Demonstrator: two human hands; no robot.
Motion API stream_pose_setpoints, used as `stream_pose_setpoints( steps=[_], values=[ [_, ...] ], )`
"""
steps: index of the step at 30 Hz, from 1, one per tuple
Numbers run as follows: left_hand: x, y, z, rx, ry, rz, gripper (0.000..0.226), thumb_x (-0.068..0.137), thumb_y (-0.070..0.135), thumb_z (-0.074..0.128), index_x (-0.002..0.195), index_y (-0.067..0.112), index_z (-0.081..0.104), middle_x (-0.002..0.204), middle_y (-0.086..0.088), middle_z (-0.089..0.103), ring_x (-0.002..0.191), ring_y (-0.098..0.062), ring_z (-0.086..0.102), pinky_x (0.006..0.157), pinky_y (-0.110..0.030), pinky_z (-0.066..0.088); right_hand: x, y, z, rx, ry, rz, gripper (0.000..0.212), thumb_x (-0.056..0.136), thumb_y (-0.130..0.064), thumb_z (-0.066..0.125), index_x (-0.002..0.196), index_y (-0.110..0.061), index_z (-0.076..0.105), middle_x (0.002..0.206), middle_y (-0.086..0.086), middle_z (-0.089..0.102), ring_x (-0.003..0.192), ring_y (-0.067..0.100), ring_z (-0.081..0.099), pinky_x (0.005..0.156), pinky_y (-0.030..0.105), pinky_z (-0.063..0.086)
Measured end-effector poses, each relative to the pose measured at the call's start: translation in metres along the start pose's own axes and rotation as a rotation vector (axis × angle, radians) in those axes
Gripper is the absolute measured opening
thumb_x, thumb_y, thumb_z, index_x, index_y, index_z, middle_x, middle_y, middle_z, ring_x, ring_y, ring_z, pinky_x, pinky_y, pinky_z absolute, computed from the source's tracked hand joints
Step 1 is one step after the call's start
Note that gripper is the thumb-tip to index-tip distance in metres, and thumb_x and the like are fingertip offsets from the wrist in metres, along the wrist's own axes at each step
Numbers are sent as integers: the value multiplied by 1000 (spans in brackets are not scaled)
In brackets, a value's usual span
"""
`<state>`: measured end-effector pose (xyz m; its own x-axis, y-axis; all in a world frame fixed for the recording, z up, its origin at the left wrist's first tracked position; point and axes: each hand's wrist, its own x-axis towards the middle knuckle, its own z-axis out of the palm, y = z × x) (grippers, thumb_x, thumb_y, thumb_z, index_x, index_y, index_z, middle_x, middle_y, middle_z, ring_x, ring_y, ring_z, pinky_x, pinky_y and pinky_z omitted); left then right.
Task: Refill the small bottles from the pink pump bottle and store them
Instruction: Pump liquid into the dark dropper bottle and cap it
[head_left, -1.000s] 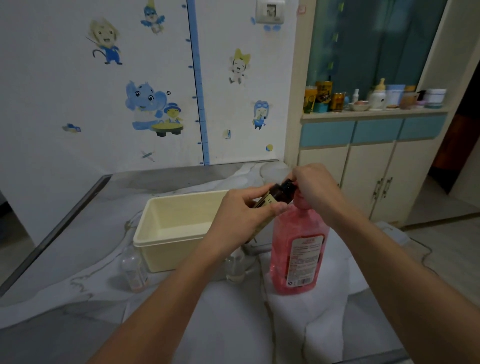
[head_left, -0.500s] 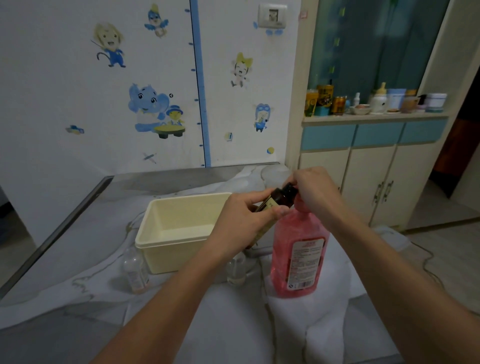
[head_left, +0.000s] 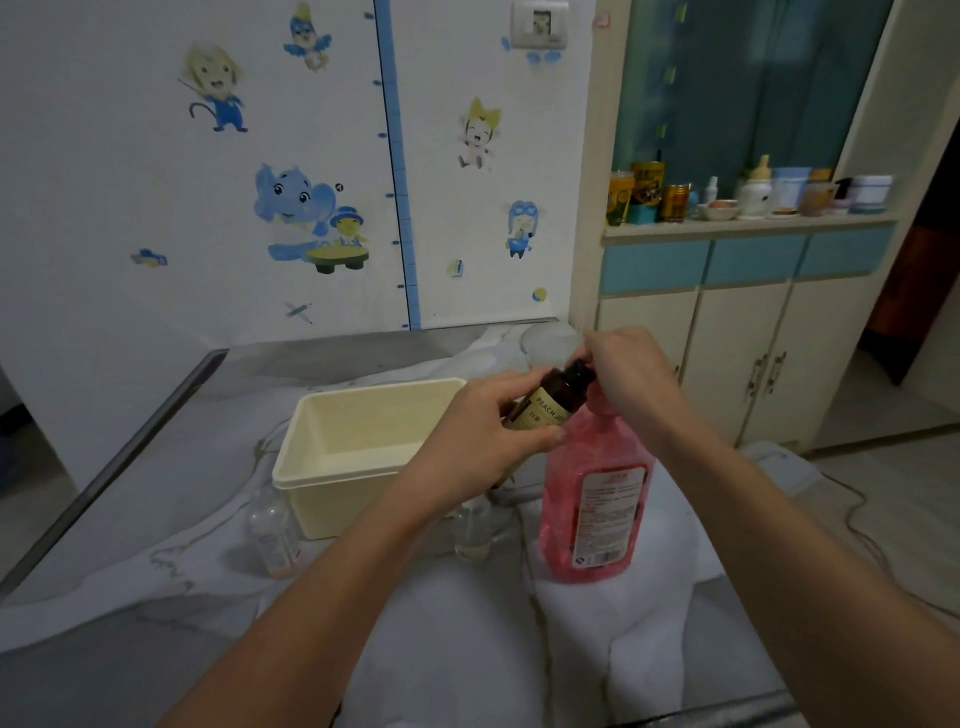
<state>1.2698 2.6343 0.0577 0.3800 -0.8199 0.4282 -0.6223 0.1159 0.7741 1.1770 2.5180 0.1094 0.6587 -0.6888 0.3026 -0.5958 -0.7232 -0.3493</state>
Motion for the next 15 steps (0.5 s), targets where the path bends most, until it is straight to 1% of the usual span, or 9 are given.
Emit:
stream_pose_setpoints(
  steps=[1,4,5,7,9,11,12,13,15],
  values=[
    [0,-1,1,-4,3,-5,55,73,21,80,121,38,61,101,5,67,93,-14,65,87,-40,53,2,2,4,17,-3,-7,31,79,-9,63,110,-10,64,106,8,68,102,24,60,87,30,45],
    [0,-1,1,-2,7,-3,52,73,24,79,120,38,62,101,5,68,93,-17,65,87,-45,53,4,-4,-1,294,-26,184,29,81,-11,61,110,-11,64,97,6,68,93,22,61,81,28,46],
    [0,1,0,2,7,3,51,73,24,79,119,39,62,101,5,68,93,-17,65,86,-45,53,3,-4,-4,394,-53,192,28,83,-11,59,110,-9,65,88,5,66,83,20,60,76,29,47],
    [2,6,-2,-5,9,11,49,74,23,79,115,44,63,102,4,69,92,-18,65,85,-44,53,6,1,-9,700,-97,286,32,86,-13,47,110,1,62,68,2,54,58,16,50,55,28,45],
    [3,9,-4,-12,17,13,53,74,21,79,113,50,60,103,3,69,93,-18,65,85,-42,52,6,4,-12,791,-103,286,36,87,-14,40,109,7,59,60,1,46,48,12,42,43,23,37],
    [2,8,-4,-18,22,12,54,74,20,80,112,52,58,105,4,69,93,-16,66,86,-40,53,4,4,-9,761,-107,281,36,87,-14,39,108,7,60,58,1,46,47,13,42,42,23,35],
    [2,8,-4,-19,23,15,54,74,20,80,112,51,58,105,4,69,94,-15,66,86,-40,53,2,0,-12,657,-91,244,34,87,-14,42,108,5,61,60,2,51,49,15,46,45,24,38],
    [1,4,-1,-18,22,9,54,73,20,80,113,50,60,105,5,70,94,-15,66,87,-40,53,0,-1,-9,490,-87,177,31,86,-13,48,107,1,64,66,4,59,57,18,54,52,24,42],
    [1,1,0,-14,21,9,54,73,20,80,110,54,61,103,7,70,94,-15,66,87,-42,54,0,-2,-4,258,17,111,24,82,-9,59,105,-8,67,90,4,70,84,20,63,70,25,43]
  ],
)
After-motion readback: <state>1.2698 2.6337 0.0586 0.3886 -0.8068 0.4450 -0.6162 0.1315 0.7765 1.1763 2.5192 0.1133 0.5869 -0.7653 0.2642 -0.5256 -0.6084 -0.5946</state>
